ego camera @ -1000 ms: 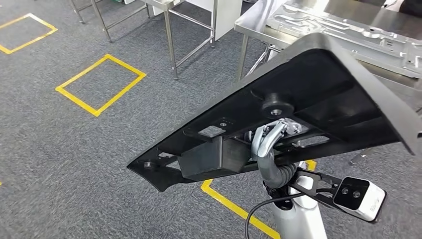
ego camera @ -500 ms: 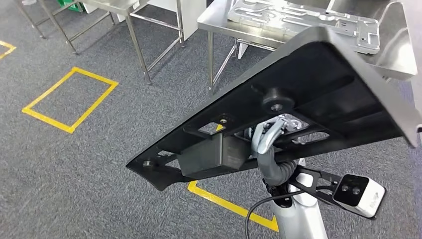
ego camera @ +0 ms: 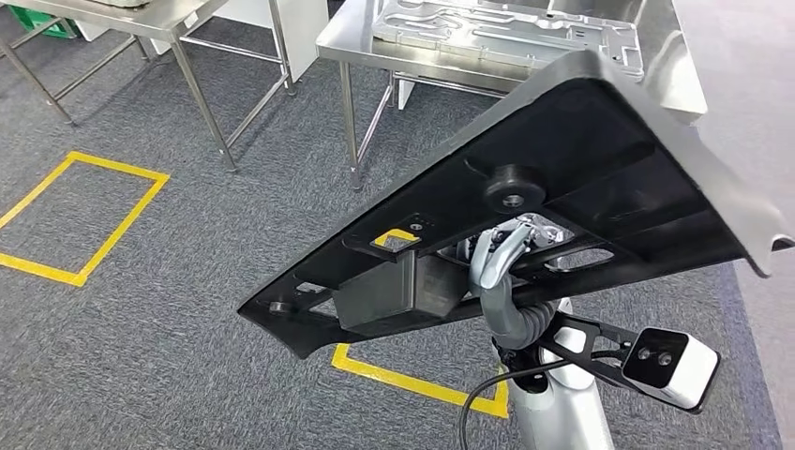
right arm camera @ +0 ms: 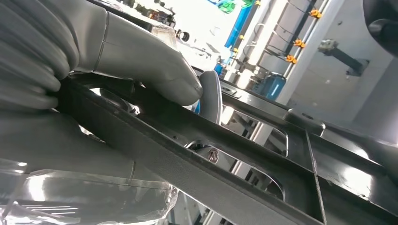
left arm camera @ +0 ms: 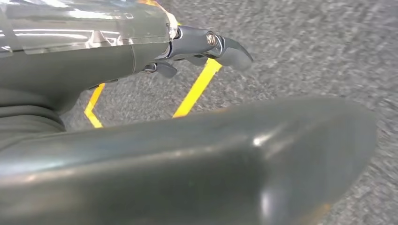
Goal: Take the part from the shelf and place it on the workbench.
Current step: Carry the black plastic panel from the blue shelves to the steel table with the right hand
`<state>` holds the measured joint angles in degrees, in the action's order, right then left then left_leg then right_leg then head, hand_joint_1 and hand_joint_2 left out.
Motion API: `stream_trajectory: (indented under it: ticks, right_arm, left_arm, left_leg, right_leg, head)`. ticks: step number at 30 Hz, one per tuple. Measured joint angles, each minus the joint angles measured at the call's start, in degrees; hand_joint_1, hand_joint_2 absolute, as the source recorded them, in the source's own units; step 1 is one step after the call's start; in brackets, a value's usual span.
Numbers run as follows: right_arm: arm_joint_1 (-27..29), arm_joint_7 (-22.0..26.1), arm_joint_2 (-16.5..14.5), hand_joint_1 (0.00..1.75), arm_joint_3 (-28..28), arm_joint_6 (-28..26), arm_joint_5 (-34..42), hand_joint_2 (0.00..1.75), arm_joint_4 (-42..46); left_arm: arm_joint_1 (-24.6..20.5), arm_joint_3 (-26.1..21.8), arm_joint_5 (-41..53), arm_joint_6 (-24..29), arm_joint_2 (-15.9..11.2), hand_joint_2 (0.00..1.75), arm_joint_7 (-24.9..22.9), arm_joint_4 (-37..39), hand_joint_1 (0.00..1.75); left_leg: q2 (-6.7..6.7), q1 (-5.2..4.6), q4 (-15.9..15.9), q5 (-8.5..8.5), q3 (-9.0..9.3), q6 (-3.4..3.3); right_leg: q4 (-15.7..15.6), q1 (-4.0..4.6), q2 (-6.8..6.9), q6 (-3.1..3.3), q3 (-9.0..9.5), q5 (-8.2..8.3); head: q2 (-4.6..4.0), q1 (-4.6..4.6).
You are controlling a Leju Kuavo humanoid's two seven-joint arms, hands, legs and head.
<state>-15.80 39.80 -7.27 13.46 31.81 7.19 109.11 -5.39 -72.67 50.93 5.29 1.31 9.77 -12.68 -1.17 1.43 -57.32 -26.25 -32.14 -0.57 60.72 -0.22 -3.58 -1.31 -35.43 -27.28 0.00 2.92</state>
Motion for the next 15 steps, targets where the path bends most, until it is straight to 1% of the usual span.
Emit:
stream_trajectory:
  ticks: [1,2,3,4,5,6,7,8,9,10,11,12,13,14,15]
  right_arm:
    - [-0.04,0.01,0.02,1.71,0.00,-0.01,0.02,1.75,0.01]
    - [-0.06,0.01,0.03,1.71,0.01,-0.01,0.04,1.75,-0.01]
    - [-0.01,0.01,0.05,1.71,0.01,-0.01,0.06,1.75,-0.02]
    - [0.06,0.01,0.07,1.71,0.01,-0.02,0.07,1.75,-0.02]
    - [0.11,0.01,0.08,1.71,0.01,-0.05,0.05,1.75,-0.03]
    - [0.13,0.01,0.08,1.71,0.01,-0.08,0.03,1.75,-0.03]
    - [0.11,0.01,0.08,1.71,0.01,-0.11,0.00,1.75,-0.02]
    - [0.03,0.01,0.08,1.71,0.01,-0.14,-0.04,1.75,-0.02]
    - [-0.06,0.01,0.08,1.71,0.02,-0.15,-0.07,1.75,-0.01]
    - [-0.15,0.02,0.09,1.71,0.03,-0.17,-0.09,1.75,-0.01]
    - [-0.20,0.02,0.10,1.71,0.03,-0.22,-0.11,1.75,-0.01]
    - [-0.21,0.01,0.11,1.71,0.04,-0.27,-0.12,1.75,-0.01]
    - [-0.19,0.01,0.12,1.71,0.04,-0.33,-0.12,1.75,0.00]
    - [-0.24,0.01,0.13,1.71,0.05,-0.38,-0.11,1.75,0.00]
    - [-0.33,0.01,0.13,1.71,0.08,-0.40,-0.11,1.75,-0.01]
  left_arm:
    - [0.02,-0.01,-0.08,0.00,0.01,0.00,0.04,0.00,0.00]
    - [0.12,-0.01,-0.16,0.00,0.01,0.00,0.07,0.00,0.00]
    - [0.21,-0.02,-0.23,0.00,0.01,0.00,0.07,0.00,0.00]
    - [0.28,-0.02,-0.28,-0.02,0.01,0.00,0.07,0.00,0.00]
    - [0.28,-0.02,-0.29,-0.06,0.01,0.00,0.09,0.00,0.00]
    - [0.23,-0.02,-0.29,-0.13,0.01,0.00,0.14,0.00,0.00]
    - [0.17,-0.02,-0.29,-0.25,0.02,0.00,0.23,0.00,0.00]
    - [0.12,-0.02,-0.29,-0.37,0.03,0.00,0.33,0.00,0.00]
    - [0.10,-0.02,-0.29,-0.47,0.04,0.00,0.43,0.00,0.00]
    - [0.09,-0.02,-0.29,-0.56,0.05,0.00,0.51,0.00,0.00]
    - [0.09,-0.02,-0.29,-0.63,0.06,0.00,0.55,0.00,0.00]
    - [0.05,-0.02,-0.29,-0.69,0.07,0.00,0.57,0.00,0.00]
    - [-0.02,-0.02,-0.29,-0.75,0.05,0.00,0.59,0.00,0.00]
    - [-0.08,-0.02,-0.28,-0.81,0.02,0.00,0.61,0.00,0.00]
    - [-0.12,-0.02,-0.27,-0.86,0.01,0.00,0.61,0.00,0.00]
  left_leg:
    - [0.63,-0.06,0.08,0.01,0.04,-0.25]
    - [1.26,-0.14,0.09,-0.04,0.03,-0.41]
    - [1.94,-0.21,0.09,-0.09,0.01,-0.45]
    - [2.64,-0.27,0.08,-0.16,0.01,-0.47]
    - [3.30,-0.29,0.07,-0.23,0.06,-0.44]
    - [3.90,-0.31,0.06,-0.33,0.18,-0.37]
    - [4.43,-0.33,0.06,-0.46,0.36,-0.26]
    - [4.91,-0.43,0.04,-0.62,0.56,-0.06]
    - [5.33,-0.55,0.02,-0.78,0.71,0.20]
    - [5.78,-0.67,-0.01,-0.93,0.83,0.49]
    - [6.29,-0.79,-0.01,-1.06,0.93,0.80]
    - [6.84,-0.84,0.04,-1.14,1.05,1.10]
    - [7.01,-0.75,-0.04,-1.36,1.14,1.42]
    - [6.34,-0.66,-0.59,-1.88,1.04,1.74]
    - [5.20,-0.57,-2.06,-2.90,0.46,2.00]
  right_leg:
    - [3.21,-0.04,1.62,-0.17,-1.51,-1.73]
    - [7.27,-0.09,2.62,-0.34,-3.57,-3.63]
    - [11.09,-0.19,3.01,-0.48,-5.52,-5.06]
    - [13.51,-0.28,3.17,-0.57,-6.81,-5.57]
    - [13.67,-0.33,3.30,-0.57,-6.94,-4.93]
    - [11.44,-0.35,3.57,-0.48,-5.82,-3.34]
    - [7.51,-0.31,4.19,-0.28,-3.75,-1.29]
    - [3.16,-0.07,5.52,0.04,-1.47,0.28]
    - [-0.21,0.19,6.55,0.43,0.25,1.33]
    - [-2.24,0.46,7.24,0.79,1.23,1.75]
    - [-2.97,0.71,7.40,1.08,1.46,1.68]
    - [-2.99,0.77,6.66,1.34,1.34,1.79]
    - [-3.13,0.63,6.02,1.58,1.35,1.90]
    - [-3.32,0.45,5.41,1.80,1.43,2.03]
    - [-3.52,0.24,4.86,2.10,1.55,2.16]
  head:
    - [0.00,0.00]
    - [0.00,0.00]
    - [0.00,0.01]
    - [0.00,0.01]
    - [0.00,0.01]
    - [0.00,0.01]
    - [0.00,0.01]
    - [0.00,0.01]
    - [0.00,0.01]
    - [0.00,0.01]
    - [0.00,0.01]
    - [0.00,0.01]
    - [0.00,0.01]
    - [0.00,0.00]
    - [0.00,0.01]
